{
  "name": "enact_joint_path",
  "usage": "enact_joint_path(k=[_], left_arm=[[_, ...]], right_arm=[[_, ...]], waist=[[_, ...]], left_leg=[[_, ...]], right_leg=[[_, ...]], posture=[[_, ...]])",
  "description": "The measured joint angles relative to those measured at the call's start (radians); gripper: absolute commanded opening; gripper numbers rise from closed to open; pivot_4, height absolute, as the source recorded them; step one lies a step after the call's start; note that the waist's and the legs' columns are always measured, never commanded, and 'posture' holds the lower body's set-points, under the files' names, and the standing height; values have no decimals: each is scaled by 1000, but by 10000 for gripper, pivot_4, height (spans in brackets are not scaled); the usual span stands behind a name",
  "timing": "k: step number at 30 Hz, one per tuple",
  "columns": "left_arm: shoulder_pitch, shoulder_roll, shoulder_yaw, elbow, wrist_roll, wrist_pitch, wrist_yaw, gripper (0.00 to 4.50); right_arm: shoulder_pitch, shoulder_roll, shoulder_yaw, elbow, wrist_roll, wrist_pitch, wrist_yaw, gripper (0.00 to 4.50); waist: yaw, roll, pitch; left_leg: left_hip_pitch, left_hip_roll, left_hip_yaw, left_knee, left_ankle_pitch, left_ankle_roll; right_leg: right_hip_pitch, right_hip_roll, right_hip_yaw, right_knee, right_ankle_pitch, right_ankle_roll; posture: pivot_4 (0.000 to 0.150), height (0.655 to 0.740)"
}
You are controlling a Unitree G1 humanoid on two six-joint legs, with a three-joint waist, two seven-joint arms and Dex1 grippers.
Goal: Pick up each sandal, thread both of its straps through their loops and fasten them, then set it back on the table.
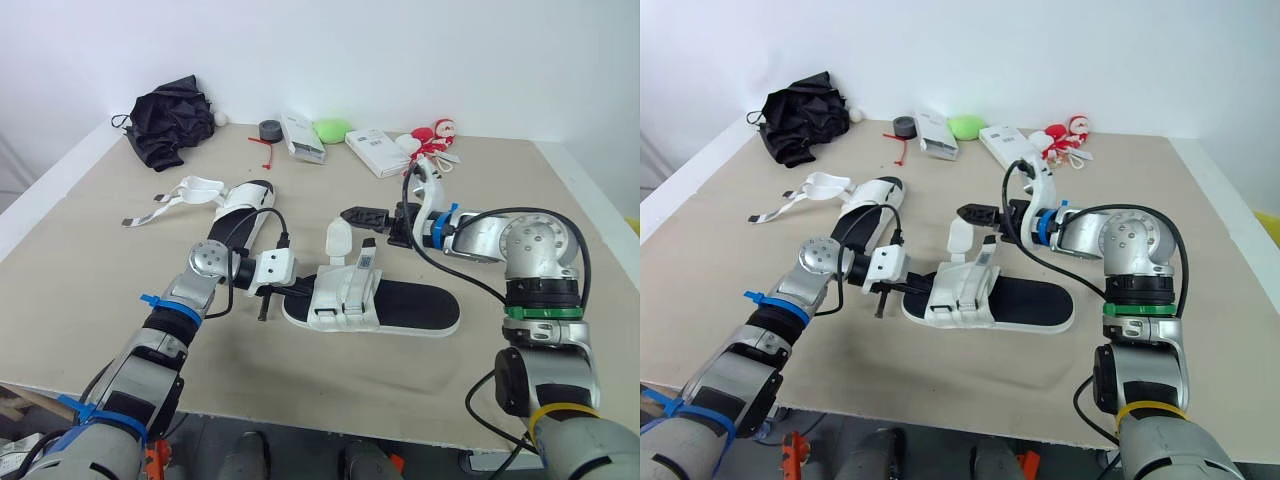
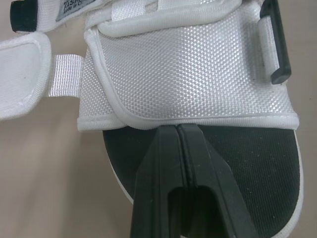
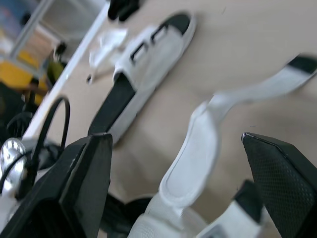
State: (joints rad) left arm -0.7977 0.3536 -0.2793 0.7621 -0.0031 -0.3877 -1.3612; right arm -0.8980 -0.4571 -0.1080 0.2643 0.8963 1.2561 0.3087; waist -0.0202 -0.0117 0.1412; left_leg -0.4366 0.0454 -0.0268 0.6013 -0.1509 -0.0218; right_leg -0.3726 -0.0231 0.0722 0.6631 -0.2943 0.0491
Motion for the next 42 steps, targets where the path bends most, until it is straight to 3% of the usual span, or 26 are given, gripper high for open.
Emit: enact_joint_path(k=[14, 17, 22, 30, 35, 36, 38, 39, 40, 42], left_arm=[[14, 9, 2, -30, -2, 16, 3, 0], [15, 8, 2, -31, -3, 20, 3, 0], [20, 9, 5, -42, -6, 38, 5, 0], [42, 15, 9, -80, -9, 50, 11, 0], [49, 16, 9, -94, -10, 64, 18, 0], [49, 16, 9, -95, -10, 65, 18, 0], [49, 16, 9, -96, -10, 67, 19, 0], [49, 16, 9, -96, -10, 67, 19, 0], [49, 16, 9, -95, -10, 67, 19, 0], [48, 14, 9, -94, -10, 67, 19, 0]], right_arm=[[-101, 98, 70, 231, -198, -117, 180, 44604], [-152, 138, 68, 328, -229, -169, 229, 44604], [-313, 232, 11, 641, -287, -367, 282, 44604], [-383, 249, -53, 846, -359, -534, 305, 44604], [-397, 249, -87, 869, -388, -594, 340, 30624], [-398, 249, -88, 869, -388, -595, 343, 25212], [-398, 246, -93, 868, -390, -599, 368, 21450], [-398, 244, -93, 857, -391, -586, 394, 15252], [-398, 244, -93, 849, -390, -580, 406, 12832], [-397, 242, -92, 813, -390, -554, 440, 3855]], waist=[[-2, 0, 0], [-2, 0, 0], [-3, 1, 1], [-3, 1, 1], [-3, 1, 1], [-3, 1, 1], [-3, 1, 1], [-3, 1, 1], [-3, 1, 1], [-3, 1, 1]], left_leg=[[0, 1, 0, -1, 0, 0], [0, 0, 0, -1, 0, 0], [1, 0, 0, 0, 0, 0], [1, 0, 0, -2, 0, 0], [1, 0, 0, -2, 0, 0], [1, 0, 0, -2, 0, 0], [1, 0, 0, -2, 0, 0], [1, 0, 0, -2, 0, 0], [1, 0, 0, -2, 0, 0], [1, 0, 0, -2, 0, 0]], right_leg=[[-1, 1, 0, 1, 0, 0], [-1, 1, 0, 1, 0, 0], [0, 1, -1, 2, 0, 1], [-1, 1, 0, 2, 0, 1], [-1, 1, 0, 2, 0, 1], [-1, 1, 0, 2, 0, 1], [-1, 1, 0, 2, 0, 1], [-1, 1, 0, 2, 0, 1], [-1, 1, 0, 2, 0, 1], [-1, 1, 0, 2, 0, 1]], posture=[[1500, 7322], [1500, 7322], [1500, 7322], [1500, 7322], [1500, 7322], [1500, 7322], [1500, 7322], [1500, 7322], [1500, 7322], [1500, 7322]])
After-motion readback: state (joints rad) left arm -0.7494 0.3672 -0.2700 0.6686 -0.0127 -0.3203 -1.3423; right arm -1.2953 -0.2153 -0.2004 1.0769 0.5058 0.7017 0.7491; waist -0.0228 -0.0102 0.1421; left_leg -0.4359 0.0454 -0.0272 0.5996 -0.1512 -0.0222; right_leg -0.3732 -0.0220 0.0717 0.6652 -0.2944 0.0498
